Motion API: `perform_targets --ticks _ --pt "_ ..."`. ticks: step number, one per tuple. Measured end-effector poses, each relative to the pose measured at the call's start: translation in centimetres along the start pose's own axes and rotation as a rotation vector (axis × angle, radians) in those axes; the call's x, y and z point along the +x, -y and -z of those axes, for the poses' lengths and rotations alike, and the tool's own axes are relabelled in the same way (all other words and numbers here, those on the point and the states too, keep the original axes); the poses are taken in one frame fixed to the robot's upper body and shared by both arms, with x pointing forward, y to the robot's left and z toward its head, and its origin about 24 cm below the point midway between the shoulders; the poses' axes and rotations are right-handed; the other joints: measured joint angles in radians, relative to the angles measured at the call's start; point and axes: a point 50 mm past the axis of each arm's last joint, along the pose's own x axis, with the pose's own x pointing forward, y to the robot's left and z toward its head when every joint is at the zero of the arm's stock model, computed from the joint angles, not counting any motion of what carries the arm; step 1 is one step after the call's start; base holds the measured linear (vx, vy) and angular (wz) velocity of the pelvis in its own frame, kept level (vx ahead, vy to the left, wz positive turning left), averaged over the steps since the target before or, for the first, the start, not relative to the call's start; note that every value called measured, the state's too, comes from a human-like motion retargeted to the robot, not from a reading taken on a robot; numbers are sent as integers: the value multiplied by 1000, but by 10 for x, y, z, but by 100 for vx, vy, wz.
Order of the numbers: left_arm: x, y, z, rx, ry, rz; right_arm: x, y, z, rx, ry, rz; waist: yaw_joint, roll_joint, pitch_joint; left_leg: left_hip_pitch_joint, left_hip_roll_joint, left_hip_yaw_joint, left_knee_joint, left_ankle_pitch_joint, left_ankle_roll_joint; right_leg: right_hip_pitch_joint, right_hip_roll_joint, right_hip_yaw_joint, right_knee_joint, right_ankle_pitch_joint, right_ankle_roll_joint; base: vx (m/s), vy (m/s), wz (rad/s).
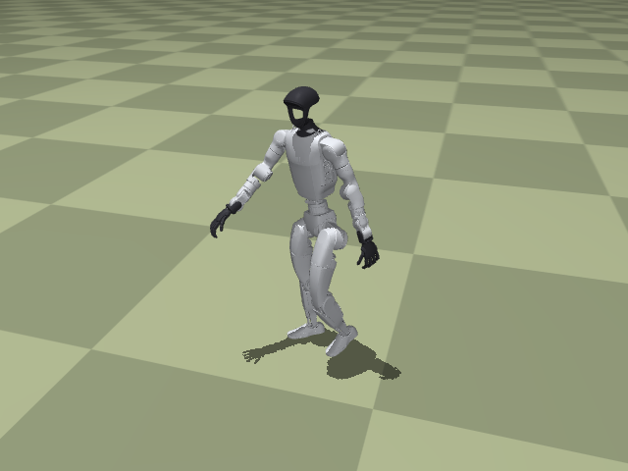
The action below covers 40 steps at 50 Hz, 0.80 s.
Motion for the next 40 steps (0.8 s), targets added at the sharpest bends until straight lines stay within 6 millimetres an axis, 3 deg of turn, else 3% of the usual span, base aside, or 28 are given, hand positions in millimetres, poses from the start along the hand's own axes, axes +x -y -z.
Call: perform_targets --ticks 4,8,12,17,22,27,33,40 --pt "-4 -13 43 -187 -91 -45 6 72 -62 -77 252 202 108 18 38 44 -9 101 -363 75 -44 47 46 -25 8 -30 4 38 -12 18" --pt "-8 -14 68 -352 -124 -68 -19 134 -133 -175 564 412 168 74 54 97 22 276 -686 138 -115 118 139 -76 6 -60 12 40 -7 48" --pt "-8 -1 76 -431 -113 -20 -76 175 -199 -298 918 600 183 105 51 115 27 480 -853 143 -195 188 209 -136 -1 -81 24 43 -4 75" --pt "-7 21 66 -424 -54 141 -168 192 -256 -470 1342 757 196 87 28 122 33 494 -853 133 -208 234 238 -176 41 -87 26 48 0 59" --pt "-5 33 46 -345 9 299 -247 183 -275 -624 1679 804 211 96 -7 209 64 374 -853 103 -176 231 241 -212 262 10 -28 54 8 62" --pt "-4 25 10 -263 96 307 -297 175 -276 -732 1875 843 205 109 -49 268 98 245 -824 52 -142 34 179 -164 751 162 -77 49 14 106" --pt "-11 2 -53 -266 304 188 -328 179 -271 -735 1980 896 142 110 -44 293 68 31 -736 2 -143 -191 146 -21 1025 69 -120 39 11 183" --pt "-38 -17 -117 -209 566 163 -335 181 -269 -756 1991 904 32 123 -2 355 23 -256 -673 -22 -144 -292 161 104 844 -4 -137 35 2 226"
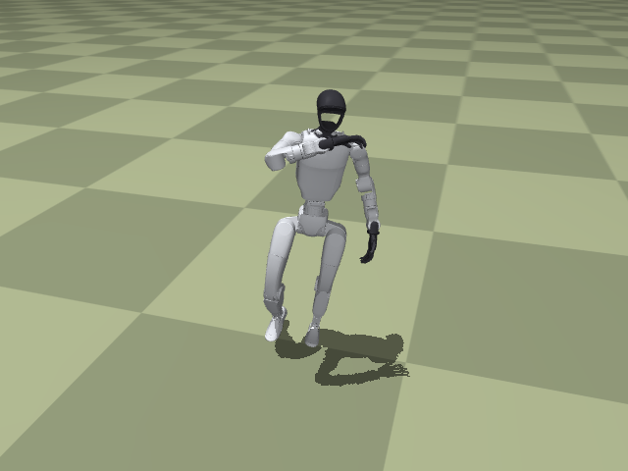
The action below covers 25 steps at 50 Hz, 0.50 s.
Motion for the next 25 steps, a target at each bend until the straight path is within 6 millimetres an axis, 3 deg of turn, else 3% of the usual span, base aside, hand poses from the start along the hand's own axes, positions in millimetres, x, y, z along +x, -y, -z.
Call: perform_targets --ticks 5,10,14,15,17,18,20,25 --pt "1 -4 -30 101 84 -5 0 -1 -1 8 9 -20 -63 -23 40 63 -39 -190 -8 9 -19 8 26 104 -371 21 39 34 -7 209" --pt "1 -11 -40 111 129 -57 -1 -3 2 -20 0 -35 -132 -89 107 159 -113 -389 -20 16 -33 79 -10 243 -809 162 168 39 -13 203" --pt "-3 -16 -22 121 88 -86 -1 -10 0 -43 6 -72 -164 -86 118 233 -90 -504 -44 18 -39 84 4 232 -913 130 255 46 -18 156" --pt "-6 -16 -8 122 62 -87 -2 -14 -1 -30 9 -83 -177 -74 113 258 -69 -534 -50 18 -42 97 20 223 -910 105 256 50 -25 133" --pt "-6 -24 -10 109 46 -113 -1 -11 1 -53 14 -89 -165 -84 112 270 -69 -570 -55 29 -37 104 31 263 -913 142 256 51 -22 110" --pt "-9 -24 4 100 17 -116 -2 -14 0 -39 13 -97 -172 -84 103 287 -69 -607 -56 38 -34 125 27 262 -906 165 256 53 -18 115" --pt "-8 -31 4 69 0 -148 -2 -10 2 -57 15 -94 -154 -103 98 287 -95 -657 -50 68 -32 138 -3 259 -915 205 256 52 -15 92" --pt "-15 -37 35 -62 -84 -214 -7 -5 4 -15 0 -51 -112 -125 84 245 -162 -721 123 159 -92 222 -61 175 -894 95 193 53 -22 90"
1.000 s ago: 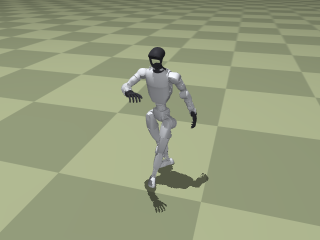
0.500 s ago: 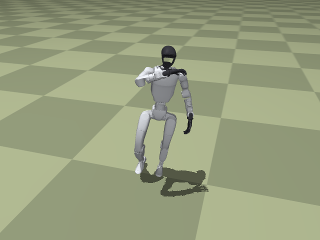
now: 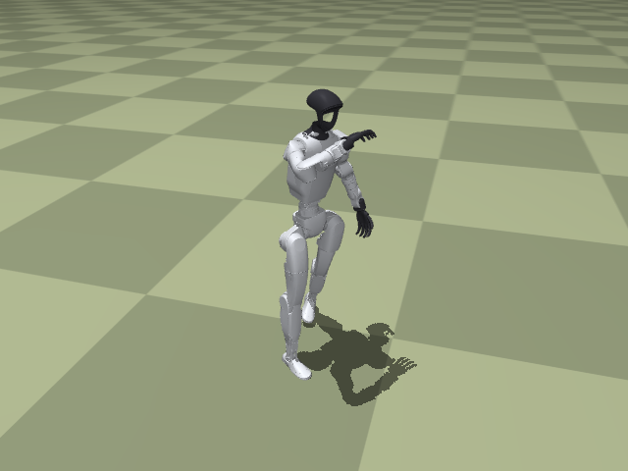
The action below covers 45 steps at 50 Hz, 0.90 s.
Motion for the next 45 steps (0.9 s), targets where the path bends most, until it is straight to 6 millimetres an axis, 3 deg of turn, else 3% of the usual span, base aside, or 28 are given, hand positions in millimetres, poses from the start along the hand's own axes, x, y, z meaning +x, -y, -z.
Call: perform_targets --ticks 2,4,6,9,12,16,20,25,28,31,36,40,43,45 --pt "-3 -1 15 -62 -47 -10 -3 0 2 16 -21 13 11 -17 -11 -111 -61 93 218 33 -17 19 -26 -35 16 -30 -14 48 -22 108" --pt "-6 1 33 -117 -103 -10 -6 -2 5 28 -50 12 12 -25 -34 -271 -79 261 447 65 4 22 -43 -79 37 -56 -27 44 -20 126" --pt "-12 5 53 -156 -166 2 -10 -7 8 35 -84 -8 15 -32 -52 -418 -35 471 612 72 78 24 -57 -123 62 -82 -37 41 -19 122" --pt "-20 13 78 -175 -254 36 -16 -18 15 40 -141 -60 39 -47 -54 -544 62 743 712 -15 206 36 -74 -170 92 -113 -47 39 -18 85" --pt "-26 23 98 -156 -336 81 -27 -32 24 49 -222 -122 86 -52 -37 -597 95 883 662 -103 248 55 -73 -193 107 -132 -55 37 -13 37" --pt "-33 42 119 -125 -428 139 -55 -59 40 118 -406 -193 150 -44 -9 -621 89 958 413 -77 220 94 -59 -218 95 -139 -42 36 -8 22" --pt "-36 60 129 -128 -467 189 -101 -96 51 283 -676 -223 212 -4 28 -578 122 1045 40 27 179 148 -9 -234 75 -140 -26 37 -3 4" --pt "-37 79 131 -107 -452 279 -167 -156 35 638 -1053 -179 253 61 67 -537 179 1125 -303 101 92 253 67 -251 48 -159 -15 44 4 -2" --pt "-36 86 128 -59 -428 336 -205 -195 6 867 -1282 -150 251 58 67 -571 203 1154 -303 47 58 294 71 -260 43 -169 -6 50 8 6" --pt "-30 85 118 0 -402 357 -239 -232 -36 1075 -1525 -133 243 44 48 -559 222 1206 -303 45 44 320 74 -266 56 -165 -15 55 11 8" --pt "-13 74 89 128 -370 305 -284 -278 -138 1363 -1953 -155 197 43 4 -463 241 1233 -303 58 20 365 88 -277 144 -70 -76 65 17 28" --pt "5 63 50 276 -326 221 -301 -289 -239 1548 -2266 -295 140 72 -25 -367 262 1166 -279 -15 34 325 83 -303 399 93 -144 69 22 56" --pt "19 56 -3 397 -237 133 -303 -283 -306 1663 -2431 -489 93 82 -57 -343 269 1112 -244 -66 62 149 65 -260 732 177 -158 60 20 68" --pt "26 54 -45 454 -142 67 -302 -274 -344 1731 -2501 -629 56 87 -70 -332 266 1075 -220 -92 67 28 88 -191 899 165 -144 55 15 87"
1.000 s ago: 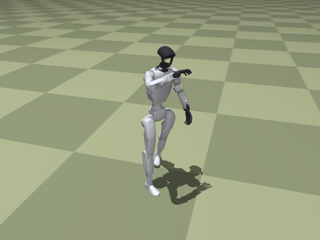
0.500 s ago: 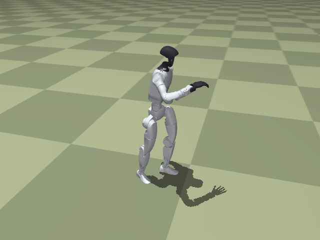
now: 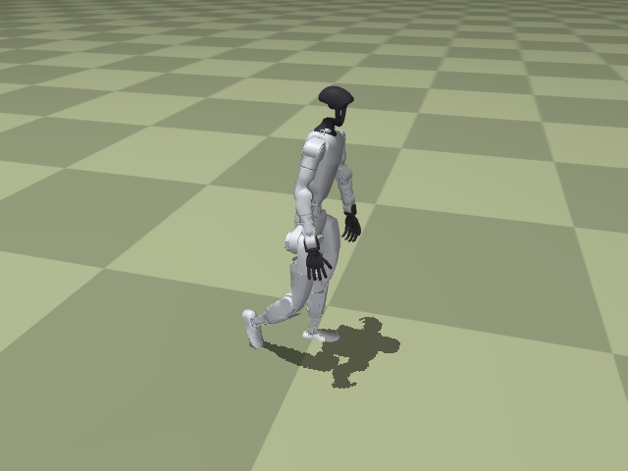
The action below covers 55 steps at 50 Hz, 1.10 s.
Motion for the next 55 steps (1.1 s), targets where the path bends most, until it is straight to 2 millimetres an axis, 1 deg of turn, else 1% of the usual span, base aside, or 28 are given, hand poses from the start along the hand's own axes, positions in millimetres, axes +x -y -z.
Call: perform_targets --ticks 2,5,8,10,11,13,16,18,20,21,23,24,25,27,29,31,33,34,36,39,41,43,45,46,48,50,53,55 --pt "-4 -19 -43 28 107 -78 -5 -11 30 -19 -107 -45 -38 13 -1 21 0 -35 21 -24 -8 -90 21 36 90 -70 -2 53 12 91" --pt "-22 -42 -114 31 313 -163 -13 -23 59 -64 -209 -120 -95 29 8 53 -7 -83 47 -55 -21 -197 -10 13 131 -166 -44 51 10 90" --pt "-52 -59 -178 10 538 -205 -20 -32 77 -88 -263 -180 -159 45 21 84 -12 -136 64 -76 -33 -262 -31 -25 31 -241 -75 50 5 97" --pt "-75 -66 -213 -9 680 -220 -24 -36 85 -78 -290 -198 -201 52 30 106 -17 -170 72 -87 -39 -284 -30 -41 -104 -267 -78 51 -1 97" --pt "-86 -68 -228 -20 744 -225 -25 -37 88 -62 -303 -197 -220 51 35 119 -23 -187 76 -92 -41 -283 -28 -42 -201 -261 -71 52 -4 95" --pt "-108 -71 -253 -46 861 -231 -27 -38 94 -23 -330 -184 -257 43 47 147 -45 -219 83 -102 -42 -266 -27 -35 -425 -220 -46 54 -8 93" --pt "-132 -74 -276 -84 983 -244 -28 -39 97 23 -374 -155 -300 10 79 217 -89 -265 90 -122 -41 -214 -46 -28 -764 -101 31 60 -13 77" --pt "-141 -74 -284 -77 1020 -259 -27 -41 95 25 -387 -160 -309 -7 99 269 -100 -282 86 -131 -41 -201 -49 -40 -902 -61 99 64 -16 30" --pt "-142 -72 -284 -46 1027 -261 -25 -43 91 17 -383 -175 -307 -6 105 308 -95 -292 83 -131 -43 -223 -37 -38 -920 -86 150 65 -18 5" --pt "-137 -68 -281 -31 1015 -251 -24 -42 88 12 -378 -178 -304 -3 102 319 -93 -297 86 -125 -42 -225 -29 -25 -920 -83 155 67 -18 0" --pt "-124 -59 -271 -2 972 -222 -21 -39 83 -1 -366 -179 -296 0 91 339 -94 -309 102 -105 -37 -212 -19 -3 -920 -51 152 70 -19 0" --pt "-114 -53 -262 16 935 -203 -19 -37 79 -11 -358 -176 -291 -2 86 346 -97 -315 118 -87 -32 -196 -20 1 -920 -34 144 73 -21 0" --pt "-103 -47 -252 34 893 -182 -18 -35 75 -22 -348 -172 -286 -4 80 352 -100 -320 139 -66 -27 -178 -23 1 -920 -21 134 74 -22 -2" --pt "-77 -33 -222 81 775 -134 -13 -29 65 -44 -321 -152 -276 -15 71 344 -109 -323 220 0 -9 -128 -35 -2 -920 -51 110 76 -24 -5" --pt "-49 -16 -181 125 627 -69 -8 -22 53 -62 -289 -121 -266 -34 61 297 -121 -316 367 84 19 -74 -52 5 -916 -107 85 76 -26 -4" --pt "-25 2 -131 145 463 6 -3 -14 38 -74 -251 -75 -257 -51 42 193 -128 -301 578 159 53 -41 -68 13 -895 -161 61 72 -26 -1" --pt "-8 18 -78 132 296 73 2 -2 18 -82 -204 -15 -242 -60 20 59 -125 -278 794 197 84 -26 -73 22 -869 -199 45 67 -24 -13" --pt "-3 25 -52 115 212 98 5 4 7 -85 -176 17 -227 -66 13 0 -123 -263 879 197 102 -18 -74 30 -859 -213 42 65 -22 -34" --pt "2 37 1 69 50 138 9 17 -20 -87 -113 78 -186 -80 9 -102 -118 -225 998 162 140 -2 -73 55 -841 -236 42 63 -19 -64" --pt "-3 50 70 -15 -169 173 13 36 -69 -92 5 158 -105 -106 16 -212 -117 -161 1043 65 188 17 -73 109 -815 -265 55 60 -13 -99" --pt "-12 57 109 -76 -289 181 11 48 -104 -98 96 206 -48 -121 25 -262 -122 -127 987 26 204 31 -74 149 -802 -278 64 57 -7 -110" --pt "-22 63 142 -137 -383 180 6 59 -139 -104 192 253 4 -129 36 -295 -127 -106 873 26 204 50 -71 185 -797 -287 71 56 -2 -105" --pt "-32 69 166 -195 -445 174 -2 70 -173 -110 290 296 50 -126 48 -308 -126 -97 704 58 193 74 -61 218 -798 -293 77 56 2 -100" --pt "-35 72 175 -223 -460 171 -7 74 -188 -112 339 315 70 -118 55 -303 -119 -95 596 80 182 89 -49 233 -802 -297 81 56 5 -98" --pt "-42 78 188 -277 -472 166 -18 81 -218 -113 436 347 107 -93 69 -280 -95 -88 369 122 154 127 -18 261 -810 -306 89 58 8 -96" --pt "-45 84 195 -323 -459 167 -29 85 -242 -109 527 368 136 -58 86 -248 -59 -75 155 151 110 177 21 286 -820 -318 100 62 12 -85" --pt "-46 92 195 -356 -423 194 -40 85 -263 -97 623 366 150 -19 104 -222 -21 -42 -40 167 36 254 57 307 -829 -339 114 65 15 -52" --pt "-45 95 190 -360 -402 218 -41 80 -266 -93 647 344 147 -14 102 -224 -13 -23 -82 170 8 289 61 313 -823 -345 117 67 18 -18"
